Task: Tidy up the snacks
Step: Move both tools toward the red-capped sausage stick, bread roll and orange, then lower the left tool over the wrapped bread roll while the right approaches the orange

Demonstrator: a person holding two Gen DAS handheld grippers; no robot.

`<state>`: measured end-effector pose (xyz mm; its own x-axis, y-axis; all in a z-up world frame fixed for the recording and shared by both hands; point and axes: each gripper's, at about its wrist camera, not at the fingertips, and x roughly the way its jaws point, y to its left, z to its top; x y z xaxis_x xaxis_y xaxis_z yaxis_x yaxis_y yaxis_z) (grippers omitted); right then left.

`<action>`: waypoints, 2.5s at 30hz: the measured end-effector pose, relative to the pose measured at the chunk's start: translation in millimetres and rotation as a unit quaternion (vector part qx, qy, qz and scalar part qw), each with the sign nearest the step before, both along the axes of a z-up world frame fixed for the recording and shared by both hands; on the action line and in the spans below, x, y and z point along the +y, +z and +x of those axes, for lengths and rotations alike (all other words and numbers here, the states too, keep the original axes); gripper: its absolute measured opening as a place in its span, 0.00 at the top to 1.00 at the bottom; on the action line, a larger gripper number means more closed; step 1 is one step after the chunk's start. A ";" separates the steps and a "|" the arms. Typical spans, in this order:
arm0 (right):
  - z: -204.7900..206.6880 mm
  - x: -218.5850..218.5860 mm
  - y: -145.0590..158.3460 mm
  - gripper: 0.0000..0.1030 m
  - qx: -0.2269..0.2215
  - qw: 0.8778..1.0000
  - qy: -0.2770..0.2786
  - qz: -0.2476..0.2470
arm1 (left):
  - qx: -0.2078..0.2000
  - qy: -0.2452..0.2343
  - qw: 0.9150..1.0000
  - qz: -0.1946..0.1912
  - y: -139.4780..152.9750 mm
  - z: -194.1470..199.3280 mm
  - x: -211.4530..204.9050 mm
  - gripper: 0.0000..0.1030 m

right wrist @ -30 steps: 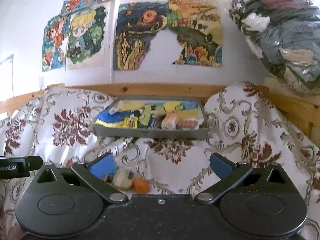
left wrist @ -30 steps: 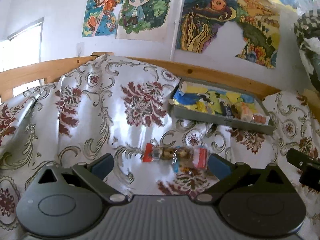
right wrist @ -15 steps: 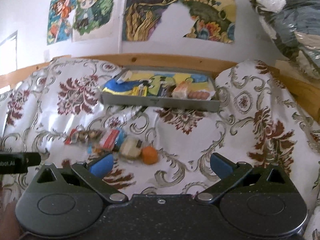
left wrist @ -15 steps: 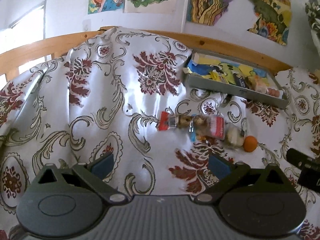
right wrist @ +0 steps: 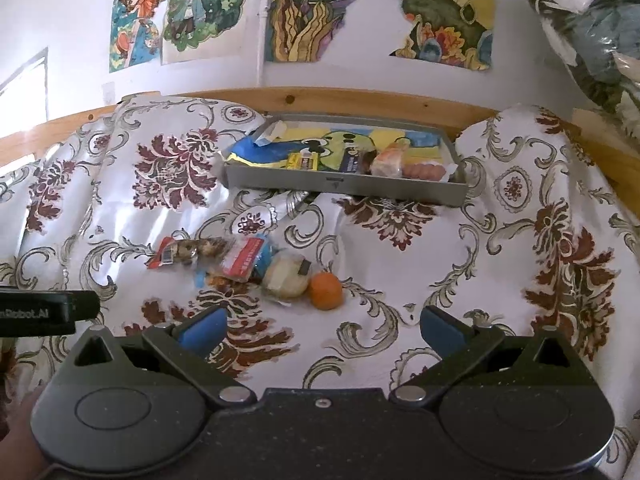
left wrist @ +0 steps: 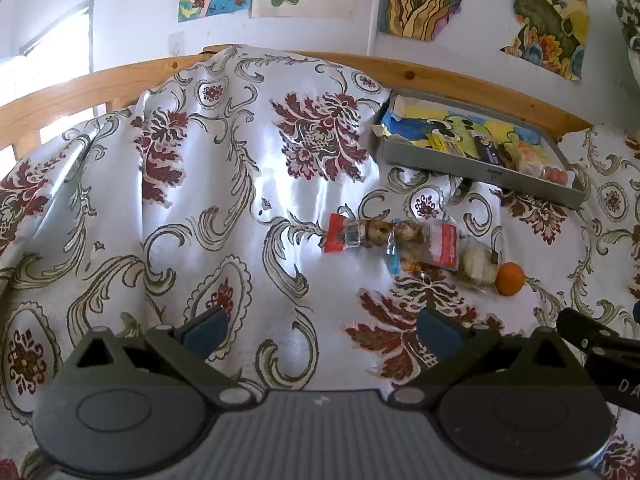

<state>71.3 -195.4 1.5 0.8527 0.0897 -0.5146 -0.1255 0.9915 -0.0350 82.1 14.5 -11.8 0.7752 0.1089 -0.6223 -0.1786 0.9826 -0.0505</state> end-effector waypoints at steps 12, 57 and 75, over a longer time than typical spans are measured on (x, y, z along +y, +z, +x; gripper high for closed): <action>2.2 2.4 -0.8 0.01 0.003 1.000 0.008 0.001 | 0.004 0.001 1.000 -0.004 -1.6 1.3 0.9 0.00; 107.7 -17.6 -36.4 0.14 0.004 0.979 0.146 -0.144 | 0.053 -0.105 0.991 -0.060 -23.9 125.9 -44.3 0.00; 145.9 -13.6 -67.7 0.56 0.064 0.978 0.175 -0.091 | 0.103 -0.077 0.978 -0.164 -47.8 157.8 -54.6 0.01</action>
